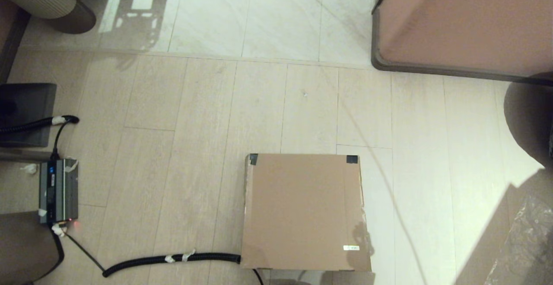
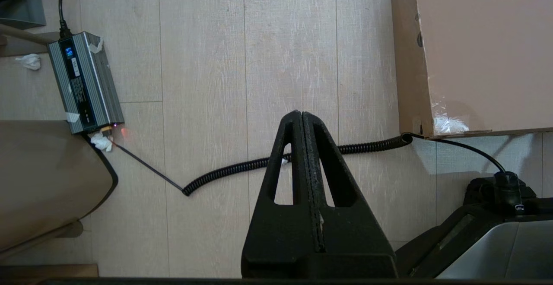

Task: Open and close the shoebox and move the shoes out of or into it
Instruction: Open the shoe box

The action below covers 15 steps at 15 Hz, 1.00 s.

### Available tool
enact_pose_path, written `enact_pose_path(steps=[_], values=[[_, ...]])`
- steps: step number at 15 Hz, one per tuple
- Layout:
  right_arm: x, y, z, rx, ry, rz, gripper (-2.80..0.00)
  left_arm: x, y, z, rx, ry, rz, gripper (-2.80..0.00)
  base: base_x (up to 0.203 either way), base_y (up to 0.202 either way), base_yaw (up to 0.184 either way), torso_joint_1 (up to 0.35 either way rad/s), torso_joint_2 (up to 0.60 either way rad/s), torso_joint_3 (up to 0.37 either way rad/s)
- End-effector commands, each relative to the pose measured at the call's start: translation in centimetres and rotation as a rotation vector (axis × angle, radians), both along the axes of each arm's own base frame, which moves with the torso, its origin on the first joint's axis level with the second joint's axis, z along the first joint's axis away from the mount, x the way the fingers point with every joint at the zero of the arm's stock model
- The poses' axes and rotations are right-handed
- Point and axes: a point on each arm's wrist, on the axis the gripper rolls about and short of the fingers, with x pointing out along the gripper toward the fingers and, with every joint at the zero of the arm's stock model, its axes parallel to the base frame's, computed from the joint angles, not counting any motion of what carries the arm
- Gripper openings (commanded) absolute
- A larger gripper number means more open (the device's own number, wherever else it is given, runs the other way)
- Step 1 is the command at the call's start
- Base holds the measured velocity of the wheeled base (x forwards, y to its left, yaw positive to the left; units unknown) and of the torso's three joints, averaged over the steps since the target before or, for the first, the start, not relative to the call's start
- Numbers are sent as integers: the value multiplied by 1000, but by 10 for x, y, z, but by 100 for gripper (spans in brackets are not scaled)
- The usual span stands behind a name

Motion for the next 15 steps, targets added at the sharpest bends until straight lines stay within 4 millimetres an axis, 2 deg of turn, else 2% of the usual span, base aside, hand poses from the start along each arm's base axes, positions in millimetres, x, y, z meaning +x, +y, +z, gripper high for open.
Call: enact_pose_path(steps=[1, 4, 13, 15], values=[[0, 0, 0, -30, 4, 8, -280, 0, 0, 0, 1, -1, 0, -280, 0, 0, 0, 0, 0, 0], [0, 1, -1, -164, 11, 32, -280, 0, 0, 0, 1, 0, 0, -280, 0, 0, 0, 0, 0, 0], [0, 1, -1, -143, 10, 35, -280, 0, 0, -1, 56, 11, -14, -280, 0, 0, 0, 0, 0, 0], [-4, 1, 16, -155, -51, 28, -280, 0, 0, -1, 84, 20, -21, -280, 0, 0, 0, 0, 0, 0]])
